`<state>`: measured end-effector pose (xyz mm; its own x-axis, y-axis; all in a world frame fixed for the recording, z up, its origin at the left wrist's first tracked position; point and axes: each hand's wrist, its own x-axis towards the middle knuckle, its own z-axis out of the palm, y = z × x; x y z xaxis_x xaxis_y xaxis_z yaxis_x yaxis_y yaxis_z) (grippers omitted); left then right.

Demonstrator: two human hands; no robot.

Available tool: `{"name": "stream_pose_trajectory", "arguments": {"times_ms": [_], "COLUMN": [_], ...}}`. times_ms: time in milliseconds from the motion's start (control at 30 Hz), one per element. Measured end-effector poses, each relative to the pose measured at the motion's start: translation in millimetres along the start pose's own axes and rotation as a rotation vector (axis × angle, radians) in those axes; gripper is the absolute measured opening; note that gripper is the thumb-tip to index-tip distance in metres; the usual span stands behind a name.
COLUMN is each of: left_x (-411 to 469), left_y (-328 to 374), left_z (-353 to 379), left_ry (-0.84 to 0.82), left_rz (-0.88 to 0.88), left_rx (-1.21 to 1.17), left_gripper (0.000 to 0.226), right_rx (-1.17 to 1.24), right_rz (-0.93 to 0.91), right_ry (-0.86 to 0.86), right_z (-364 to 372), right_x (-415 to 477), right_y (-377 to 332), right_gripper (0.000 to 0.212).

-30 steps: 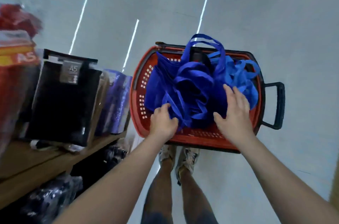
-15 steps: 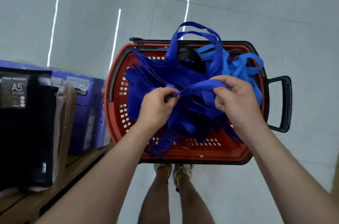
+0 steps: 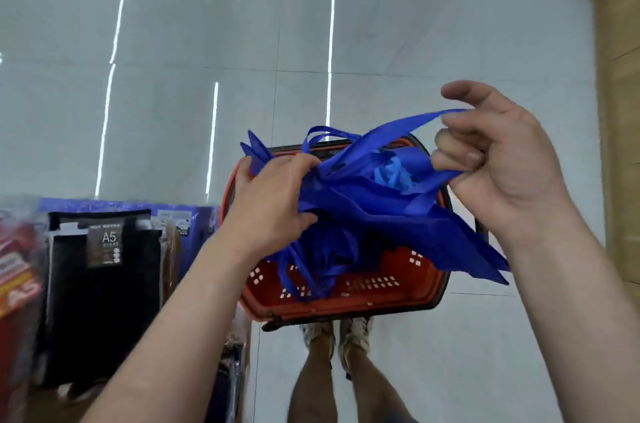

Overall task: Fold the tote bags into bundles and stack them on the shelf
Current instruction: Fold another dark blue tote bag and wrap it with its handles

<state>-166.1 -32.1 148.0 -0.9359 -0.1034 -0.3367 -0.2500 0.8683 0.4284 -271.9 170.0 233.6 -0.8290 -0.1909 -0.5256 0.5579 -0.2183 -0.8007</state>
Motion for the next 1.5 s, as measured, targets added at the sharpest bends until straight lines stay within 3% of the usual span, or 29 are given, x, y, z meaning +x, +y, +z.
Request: {"name": "stream_pose_trajectory", "arguments": {"times_ms": [67,100,167,233,300,367,467,567,633,700,767,867,933,1067,1133,1167,1233,1267,1333,1367,1433,1500], "left_x": [-7,-11,-19,-28,-39,-49,-65,-78,-86,-92,-100,-120,-147,-213,-224,-224,-228,-229,-238,-244,-261,-282], "left_y": [11,15,28,43,62,82,108,128,140,153,168,186,194,229,244,246,244,240,232,227,222,222], "left_z": [-24,-38,-68,-102,-134,-157,-183,-199,-205,-210,-217,-227,-224,-173,-141,-132,-137,-147,-168,-174,-181,-175], "left_ry": [0.079,0.144,0.251,0.293,0.333,0.379,0.454,0.54,0.564,0.554,0.505,0.42,0.352,0.009,0.199,0.381,0.714,0.802,0.922,0.96,0.972,0.957], "left_rz": [-0.046,-0.053,-0.051,-0.091,-0.148,-0.232,-0.33,-0.346,-0.38,-0.408,-0.382,-0.156,-0.024,0.107,0.075,0.027,-0.199,-0.312,-0.444,-0.472,-0.488,-0.536], "left_rx": [0.033,0.025,-0.084,-0.248,-0.413,-0.717,-1.156,-1.211,-1.237,-1.287,-1.364,-1.499,-1.403,-0.638,-0.243,-0.225,-0.459,-0.594,-0.745,-0.793,-0.874,-0.939], "left_gripper": [0.042,0.03,0.014,0.017,0.023,0.028,0.03,0.019,0.015,0.015,0.011,0.026,0.051,0.097,0.089,0.069,0.021,0.018,0.029,0.033,0.037,0.037], "right_rx": [0.065,-0.025,-0.512,-1.051,-1.271,-1.095,-0.693,-0.675,-0.82,-0.924,-0.916,-0.661,-0.492,-0.324,-0.266,-0.255,-0.238,-0.24,-0.323,-0.436,-0.764,-1.069], "right_rz": [0.019,0.001,-0.048,-0.105,-0.284,-0.328,-0.003,0.089,0.032,-0.173,-0.403,-0.367,-0.264,-0.127,-0.048,-0.018,0.064,0.118,0.197,0.174,0.055,-0.063], "right_ry": [0.045,0.063,0.105,0.218,0.327,0.295,0.019,-0.364,-0.482,-0.369,-0.1,0.089,0.086,-0.09,-0.19,-0.237,-0.366,-0.441,-0.591,-0.66,-0.79,-0.922], "right_z": [3,2,-6,-18,-24,-25,-18,-8,2,8,3,-7,-13,-10,-5,-1,3,5,5,6,10,12], "right_x": [-11,-15,-25,-43,-74,-102,-141,-187,-203,-206,-197,-177,-161,-158,-167,-172,-185,-192,-202,-211,-235,-262], "right_y": [-28,-39,-61,-80,-97,-98,-74,-51,-45,-43,-46,-71,-94,-136,-150,-153,-153,-154,-153,-153,-149,-139], "right_gripper": [0.028,0.026,0.031,0.065,0.086,0.095,0.112,0.124,0.12,0.088,0.054,0.027,0.023,0.028,0.032,0.029,0.017,0.033,0.092,0.111,0.131,0.133]}}
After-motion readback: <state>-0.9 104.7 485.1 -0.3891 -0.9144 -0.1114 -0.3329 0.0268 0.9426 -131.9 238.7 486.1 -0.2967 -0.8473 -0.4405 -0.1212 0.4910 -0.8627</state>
